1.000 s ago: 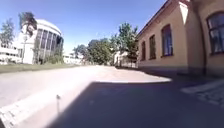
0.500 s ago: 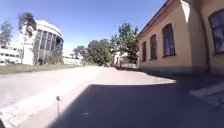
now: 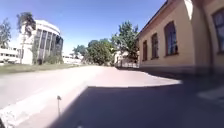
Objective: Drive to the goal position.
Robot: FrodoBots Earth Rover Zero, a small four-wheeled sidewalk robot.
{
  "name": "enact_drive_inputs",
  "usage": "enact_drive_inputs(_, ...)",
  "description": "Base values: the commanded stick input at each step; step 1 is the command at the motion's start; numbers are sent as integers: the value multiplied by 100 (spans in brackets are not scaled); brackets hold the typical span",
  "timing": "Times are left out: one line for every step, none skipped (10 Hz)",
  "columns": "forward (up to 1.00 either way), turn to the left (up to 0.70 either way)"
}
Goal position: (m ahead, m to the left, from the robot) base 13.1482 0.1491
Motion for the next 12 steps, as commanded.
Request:
enact_drive_inputs(60, 0)
enact_drive_inputs(60, 0)
enact_drive_inputs(60, 0)
enact_drive_inputs(60, 0)
enact_drive_inputs(60, 0)
enact_drive_inputs(60, 0)
enact_drive_inputs(60, 0)
enact_drive_inputs(60, 0)
enact_drive_inputs(60, 0)
enact_drive_inputs(60, 0)
enact_drive_inputs(60, 0)
enact_drive_inputs(60, 0)
